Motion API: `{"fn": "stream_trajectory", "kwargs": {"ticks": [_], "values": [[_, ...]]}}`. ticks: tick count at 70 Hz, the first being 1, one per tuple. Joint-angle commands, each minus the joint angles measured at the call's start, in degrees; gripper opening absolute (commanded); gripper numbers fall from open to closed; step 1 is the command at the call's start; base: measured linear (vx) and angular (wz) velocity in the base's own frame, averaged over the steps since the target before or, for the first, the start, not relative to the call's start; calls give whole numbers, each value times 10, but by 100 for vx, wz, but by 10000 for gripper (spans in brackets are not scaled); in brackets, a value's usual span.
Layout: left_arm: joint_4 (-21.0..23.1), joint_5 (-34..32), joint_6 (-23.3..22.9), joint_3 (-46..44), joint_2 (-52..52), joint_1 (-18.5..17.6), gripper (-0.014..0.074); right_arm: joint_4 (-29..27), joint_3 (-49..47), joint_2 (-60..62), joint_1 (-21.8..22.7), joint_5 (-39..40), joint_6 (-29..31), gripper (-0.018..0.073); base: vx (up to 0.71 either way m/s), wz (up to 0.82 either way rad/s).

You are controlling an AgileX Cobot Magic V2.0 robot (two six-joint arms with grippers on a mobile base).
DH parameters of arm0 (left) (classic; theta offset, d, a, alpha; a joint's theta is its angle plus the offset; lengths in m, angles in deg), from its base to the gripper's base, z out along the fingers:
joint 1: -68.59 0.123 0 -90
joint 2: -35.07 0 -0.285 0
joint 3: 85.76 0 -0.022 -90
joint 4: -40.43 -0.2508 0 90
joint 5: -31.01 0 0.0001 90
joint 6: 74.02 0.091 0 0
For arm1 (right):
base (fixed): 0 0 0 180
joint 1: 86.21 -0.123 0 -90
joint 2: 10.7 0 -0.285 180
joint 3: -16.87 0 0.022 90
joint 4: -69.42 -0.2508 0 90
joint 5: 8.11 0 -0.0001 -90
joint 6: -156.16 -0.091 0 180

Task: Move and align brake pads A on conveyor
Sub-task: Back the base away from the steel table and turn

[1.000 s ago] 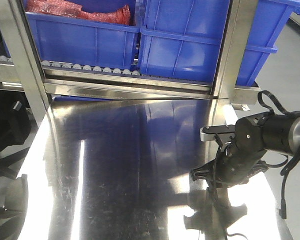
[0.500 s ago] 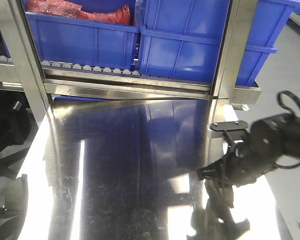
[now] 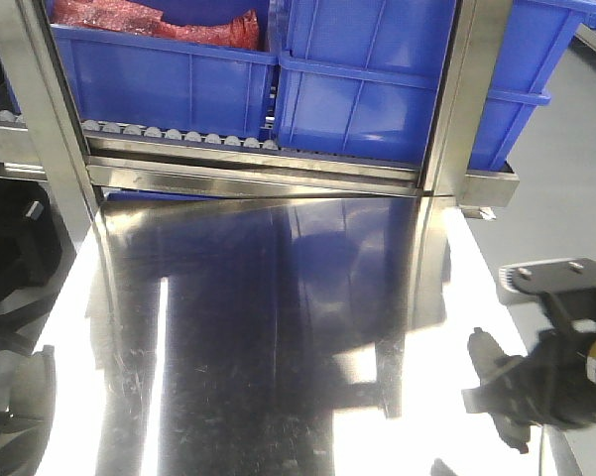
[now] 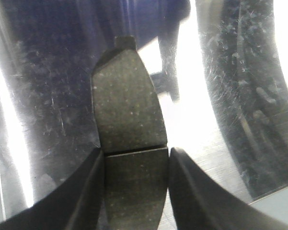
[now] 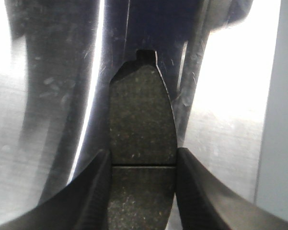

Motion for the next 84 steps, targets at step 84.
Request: {"fn": "stream_trajectory", "kwargs": {"ticks": [84], "values": [[6, -38, 0, -17, -2, -2, 83, 4, 24, 160, 1, 16, 7, 59, 0, 0]]}}
